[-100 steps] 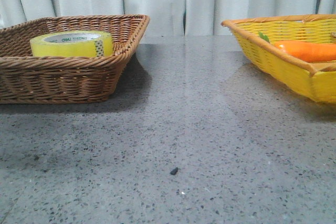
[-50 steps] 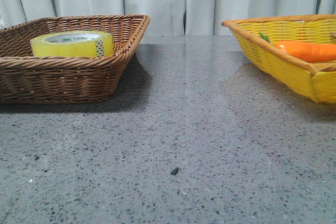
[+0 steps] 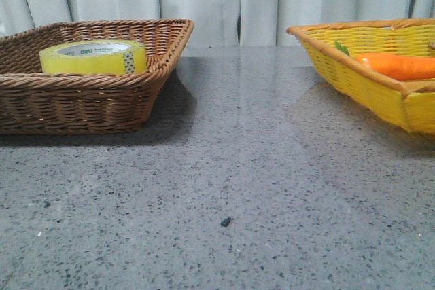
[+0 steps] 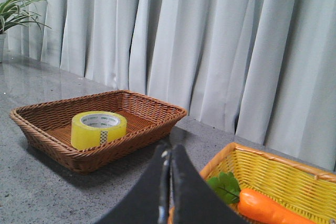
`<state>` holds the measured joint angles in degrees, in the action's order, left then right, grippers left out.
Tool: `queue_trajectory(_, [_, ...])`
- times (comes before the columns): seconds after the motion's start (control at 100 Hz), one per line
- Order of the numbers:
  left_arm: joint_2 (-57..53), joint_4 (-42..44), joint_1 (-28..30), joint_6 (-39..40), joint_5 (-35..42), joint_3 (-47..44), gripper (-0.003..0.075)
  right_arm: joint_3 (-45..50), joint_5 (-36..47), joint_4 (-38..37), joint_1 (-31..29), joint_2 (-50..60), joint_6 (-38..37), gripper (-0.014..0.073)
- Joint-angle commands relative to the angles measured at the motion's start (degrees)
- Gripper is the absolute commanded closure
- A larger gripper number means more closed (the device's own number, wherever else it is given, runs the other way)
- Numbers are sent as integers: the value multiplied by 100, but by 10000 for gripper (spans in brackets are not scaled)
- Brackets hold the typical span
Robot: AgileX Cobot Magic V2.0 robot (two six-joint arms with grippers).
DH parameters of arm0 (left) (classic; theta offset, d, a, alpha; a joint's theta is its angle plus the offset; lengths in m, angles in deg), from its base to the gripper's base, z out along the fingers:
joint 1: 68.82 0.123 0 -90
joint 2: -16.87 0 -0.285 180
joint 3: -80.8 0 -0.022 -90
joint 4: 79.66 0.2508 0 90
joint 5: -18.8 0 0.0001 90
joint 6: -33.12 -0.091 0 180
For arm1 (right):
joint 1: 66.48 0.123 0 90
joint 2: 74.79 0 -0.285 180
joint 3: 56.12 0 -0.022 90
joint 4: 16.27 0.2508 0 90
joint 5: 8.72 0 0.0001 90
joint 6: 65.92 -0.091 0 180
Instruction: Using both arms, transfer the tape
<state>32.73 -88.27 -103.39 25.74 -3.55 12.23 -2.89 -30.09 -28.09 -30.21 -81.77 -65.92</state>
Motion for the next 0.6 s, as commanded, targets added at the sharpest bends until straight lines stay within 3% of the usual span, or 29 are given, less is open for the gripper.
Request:
queue_trajectory(0.0, [61, -64, -41, 16, 477, 74, 741, -144, 494, -105, -4, 77, 0, 666])
queue_trajectory(0.22, [-356, 729, 213, 16, 942, -300, 741, -144, 494, -105, -4, 77, 0, 666])
queue_trajectory(0.4, [-1036, 750, 965, 53, 1287, -723, 741, -144, 494, -105, -4, 77, 0, 666])
queue_trajectory(0.48, [-1011, 732, 1311, 403, 1860, -953, 741, -144, 504, -105, -4, 77, 0, 666])
queue_trajectory(0.59, [-1011, 581, 1696, 509, 1798, -939, 741, -144, 505, -105, -4, 77, 0, 666])
